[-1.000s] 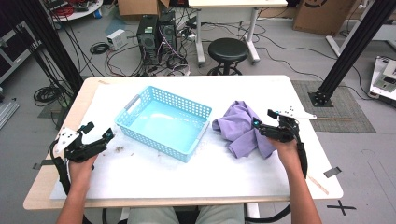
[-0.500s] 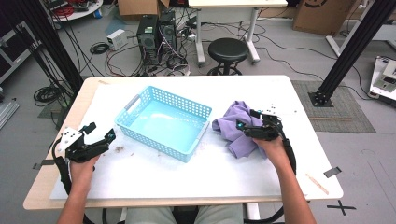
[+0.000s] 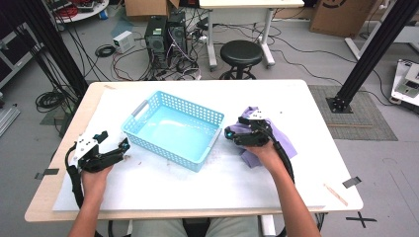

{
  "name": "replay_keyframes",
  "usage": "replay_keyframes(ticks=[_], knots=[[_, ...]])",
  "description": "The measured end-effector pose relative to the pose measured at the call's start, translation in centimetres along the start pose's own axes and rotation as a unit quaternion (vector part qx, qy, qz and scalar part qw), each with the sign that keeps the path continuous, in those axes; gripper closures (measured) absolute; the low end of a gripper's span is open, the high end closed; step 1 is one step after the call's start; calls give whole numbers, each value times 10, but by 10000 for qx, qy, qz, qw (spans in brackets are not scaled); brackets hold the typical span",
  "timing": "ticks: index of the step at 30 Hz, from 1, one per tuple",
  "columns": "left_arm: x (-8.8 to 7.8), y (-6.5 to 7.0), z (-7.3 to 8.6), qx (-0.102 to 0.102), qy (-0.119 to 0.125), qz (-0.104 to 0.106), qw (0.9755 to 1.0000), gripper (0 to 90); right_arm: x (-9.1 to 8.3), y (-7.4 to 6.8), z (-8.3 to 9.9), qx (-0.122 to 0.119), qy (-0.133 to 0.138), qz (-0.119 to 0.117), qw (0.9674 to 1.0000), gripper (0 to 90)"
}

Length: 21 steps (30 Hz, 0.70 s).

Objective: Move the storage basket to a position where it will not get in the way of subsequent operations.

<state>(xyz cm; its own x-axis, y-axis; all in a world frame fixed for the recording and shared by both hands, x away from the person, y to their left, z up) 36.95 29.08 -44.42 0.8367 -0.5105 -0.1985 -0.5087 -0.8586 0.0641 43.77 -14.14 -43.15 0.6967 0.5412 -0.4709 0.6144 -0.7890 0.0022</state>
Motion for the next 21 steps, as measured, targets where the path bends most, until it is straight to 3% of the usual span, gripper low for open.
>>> replay_keyframes(ticks=[6, 13, 18, 21], knots=[[12, 5, 2, 50, -150, 27, 9999, 174, 18, 12, -18, 89, -5, -55, 9999, 220], [25, 7, 4, 52, -280, 28, 9996, 176, 42, 7, -23, -5, -395, -380, 9985, 221], [29, 4, 4, 11, -259, -17, 9997, 174, 49, 0, -21, -47, -483, -654, 9967, 276], [32, 3, 4, -3, -236, -77, 9997, 174, 50, -1, -20, -13, -508, -701, 9962, 278]])
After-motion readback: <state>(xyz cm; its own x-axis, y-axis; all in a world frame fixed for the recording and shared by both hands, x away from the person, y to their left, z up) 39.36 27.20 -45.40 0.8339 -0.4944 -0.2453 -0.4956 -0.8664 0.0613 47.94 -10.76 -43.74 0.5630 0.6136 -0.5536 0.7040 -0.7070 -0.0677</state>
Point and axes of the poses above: each handheld gripper's, and its own axes: x roughly forward along the jaws, z roughly out of its underside, y roughly to its right, the point moved 6 cm from there along x, roughly forward along the jaws, and after that the axes turned 11 degrees about z, right-handed, at the moved point
